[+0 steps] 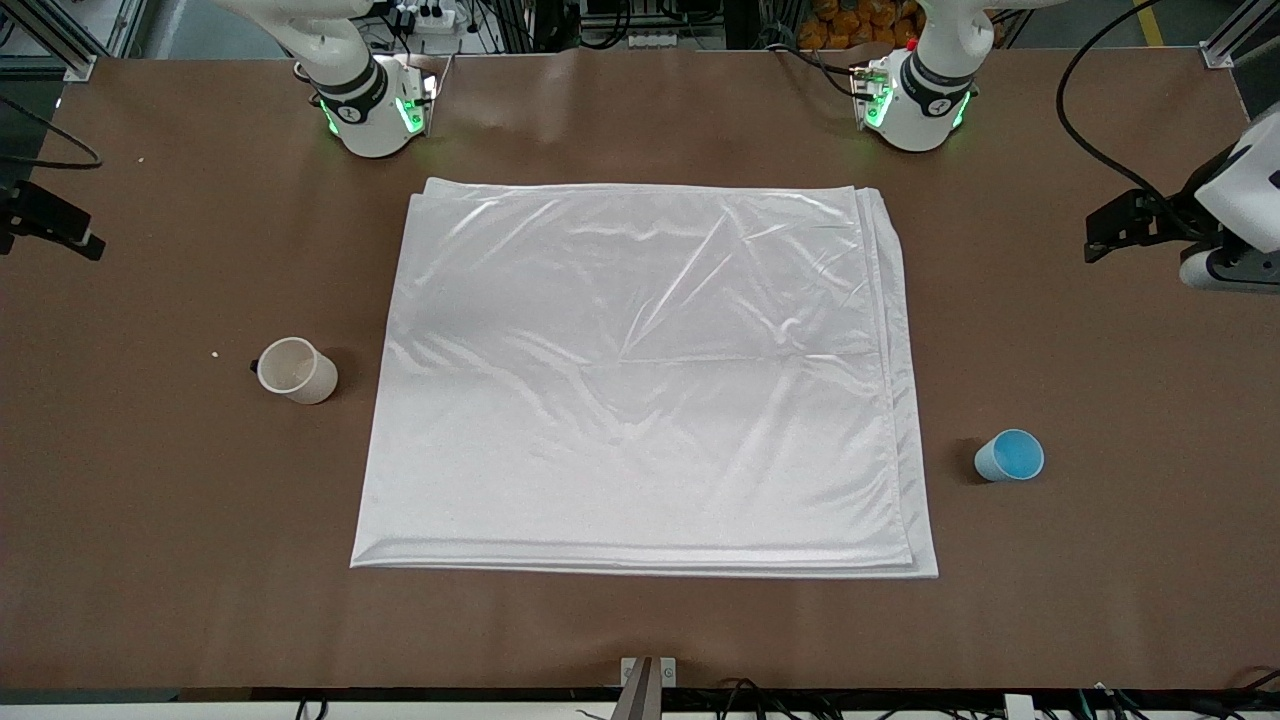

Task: Place blue cup into white mug on cloth

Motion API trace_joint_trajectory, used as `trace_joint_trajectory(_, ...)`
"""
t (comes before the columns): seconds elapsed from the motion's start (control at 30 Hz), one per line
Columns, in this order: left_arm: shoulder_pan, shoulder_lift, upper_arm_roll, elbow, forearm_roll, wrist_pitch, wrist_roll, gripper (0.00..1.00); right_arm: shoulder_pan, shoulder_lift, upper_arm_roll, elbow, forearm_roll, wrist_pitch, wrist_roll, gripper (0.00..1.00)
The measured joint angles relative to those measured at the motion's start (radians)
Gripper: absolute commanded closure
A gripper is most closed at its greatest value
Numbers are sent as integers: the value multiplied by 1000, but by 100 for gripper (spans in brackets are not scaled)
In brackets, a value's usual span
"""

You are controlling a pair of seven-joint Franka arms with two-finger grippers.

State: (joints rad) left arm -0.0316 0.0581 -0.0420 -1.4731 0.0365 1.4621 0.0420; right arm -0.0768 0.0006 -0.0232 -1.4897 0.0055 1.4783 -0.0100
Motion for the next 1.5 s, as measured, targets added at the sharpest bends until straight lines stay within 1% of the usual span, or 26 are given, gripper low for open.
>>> trace_joint_trajectory(0.63,-4,14,0,-2,0,0,0,0,-7,0,-1,0,0,0,0,0)
trace_joint_trajectory(1.0,-2,40,5,-2,0,1,0,0,-7,0,-1,0,-3,2,0,0)
trace_joint_trajectory(1.17,8,71,12,-2,1,10,0,0,-7,0,-1,-1,-3,11,0,0)
trace_joint_trajectory(1.27,22,100,23,-2,2,44,0,0,-6,1,0,-11,-3,29,-1,0)
trace_joint_trajectory(1.5,61,185,29,-4,36,141,26,0,-3,3,3,-68,-3,99,-22,0)
